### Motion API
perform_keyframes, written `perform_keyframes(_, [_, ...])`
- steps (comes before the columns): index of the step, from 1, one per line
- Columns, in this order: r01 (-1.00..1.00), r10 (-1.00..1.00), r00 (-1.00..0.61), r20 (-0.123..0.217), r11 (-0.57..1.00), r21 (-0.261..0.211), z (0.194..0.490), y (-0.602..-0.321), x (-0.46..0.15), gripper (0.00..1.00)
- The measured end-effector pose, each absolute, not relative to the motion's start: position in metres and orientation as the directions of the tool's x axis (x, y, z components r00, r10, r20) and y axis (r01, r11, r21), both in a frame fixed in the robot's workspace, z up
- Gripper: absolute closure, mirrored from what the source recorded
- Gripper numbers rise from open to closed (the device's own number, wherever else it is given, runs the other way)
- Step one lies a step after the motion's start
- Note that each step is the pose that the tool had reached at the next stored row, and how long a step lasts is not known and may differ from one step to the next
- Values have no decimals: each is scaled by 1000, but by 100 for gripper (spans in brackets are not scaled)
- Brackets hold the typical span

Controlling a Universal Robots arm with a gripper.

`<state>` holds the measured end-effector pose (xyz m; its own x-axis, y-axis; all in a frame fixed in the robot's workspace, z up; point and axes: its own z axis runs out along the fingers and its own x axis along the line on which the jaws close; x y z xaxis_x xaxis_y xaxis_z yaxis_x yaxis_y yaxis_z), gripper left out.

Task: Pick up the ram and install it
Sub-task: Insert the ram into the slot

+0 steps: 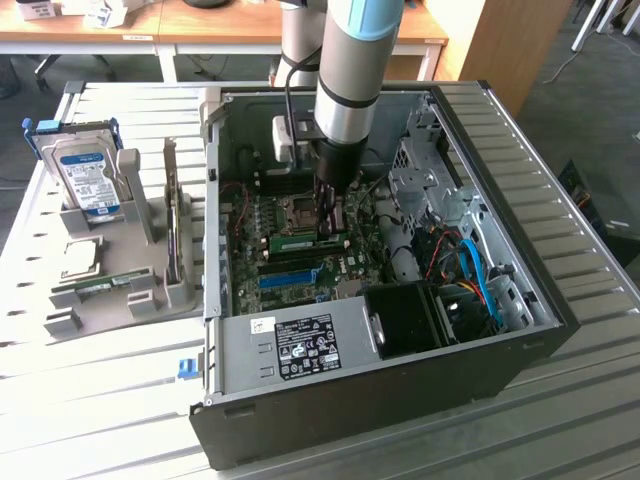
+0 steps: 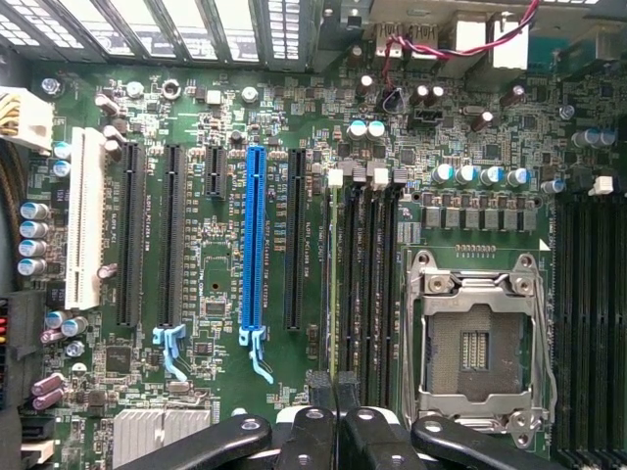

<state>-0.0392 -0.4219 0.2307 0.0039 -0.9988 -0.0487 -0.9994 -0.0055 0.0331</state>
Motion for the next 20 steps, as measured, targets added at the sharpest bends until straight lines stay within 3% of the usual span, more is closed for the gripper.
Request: perform_keyframes(20, [-1000,-999,4,-48,-6,31,226,-422,-39,88])
